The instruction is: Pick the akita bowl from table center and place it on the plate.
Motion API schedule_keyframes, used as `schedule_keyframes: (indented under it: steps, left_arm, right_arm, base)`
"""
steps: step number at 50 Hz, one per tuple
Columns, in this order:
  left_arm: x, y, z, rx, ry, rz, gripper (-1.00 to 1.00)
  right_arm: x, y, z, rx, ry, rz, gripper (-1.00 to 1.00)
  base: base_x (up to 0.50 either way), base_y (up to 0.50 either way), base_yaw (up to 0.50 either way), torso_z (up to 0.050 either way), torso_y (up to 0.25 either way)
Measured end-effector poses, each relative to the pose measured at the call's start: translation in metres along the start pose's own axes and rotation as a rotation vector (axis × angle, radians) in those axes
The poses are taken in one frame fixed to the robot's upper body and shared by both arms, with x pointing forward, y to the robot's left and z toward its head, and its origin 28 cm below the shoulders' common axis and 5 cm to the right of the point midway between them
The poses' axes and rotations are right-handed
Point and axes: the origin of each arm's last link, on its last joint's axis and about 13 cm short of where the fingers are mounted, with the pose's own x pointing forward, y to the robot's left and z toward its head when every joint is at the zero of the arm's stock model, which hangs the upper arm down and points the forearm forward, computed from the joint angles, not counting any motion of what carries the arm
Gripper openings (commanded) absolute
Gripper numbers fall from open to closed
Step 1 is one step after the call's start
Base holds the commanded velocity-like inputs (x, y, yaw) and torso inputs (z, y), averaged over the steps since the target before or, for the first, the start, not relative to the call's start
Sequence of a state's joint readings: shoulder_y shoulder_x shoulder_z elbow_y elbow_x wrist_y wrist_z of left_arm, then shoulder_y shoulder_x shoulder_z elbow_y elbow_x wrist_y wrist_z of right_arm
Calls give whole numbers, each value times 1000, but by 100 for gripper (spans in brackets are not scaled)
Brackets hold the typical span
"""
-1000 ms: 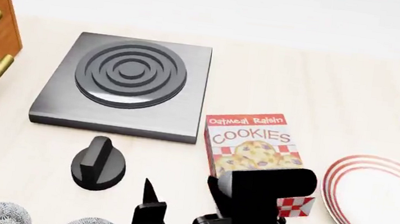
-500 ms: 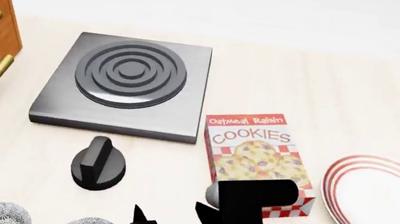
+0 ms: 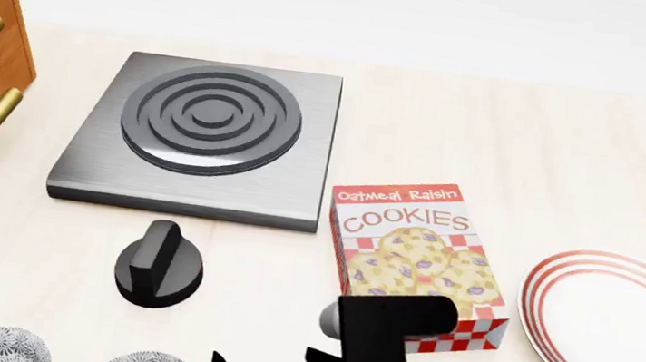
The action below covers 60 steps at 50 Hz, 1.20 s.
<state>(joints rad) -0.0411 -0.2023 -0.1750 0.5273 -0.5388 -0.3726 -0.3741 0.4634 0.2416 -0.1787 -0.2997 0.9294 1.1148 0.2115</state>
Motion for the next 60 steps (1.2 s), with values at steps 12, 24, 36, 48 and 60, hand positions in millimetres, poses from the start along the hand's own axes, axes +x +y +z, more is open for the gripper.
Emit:
schedule_keyframes:
  steps: [12,24,36,48,60]
  left_arm:
    - [2,0,2,-12,-1,14,100]
    - [3,0,5,-25,0,25,100]
    - [4,0,6,-34,-2,32,100]
    - [4,0,8,-44,-2,36,100]
    - [4,0,9,-55,-1,37,100]
  right_arm:
    - [14,-5,-1,17,40,22,100]
    - [28,-7,-2,25,79,53,100]
    - [37,-7,-7,28,116,78,100]
    - [45,-6,-13,31,151,103,100]
    - [50,-6,-17,32,175,119,100]
  base:
    - [0,0,0,0,0]
    - [0,0,0,0,0]
    - [0,0,0,0,0]
    - [0,0,0,0,0]
    - [0,0,0,0,0]
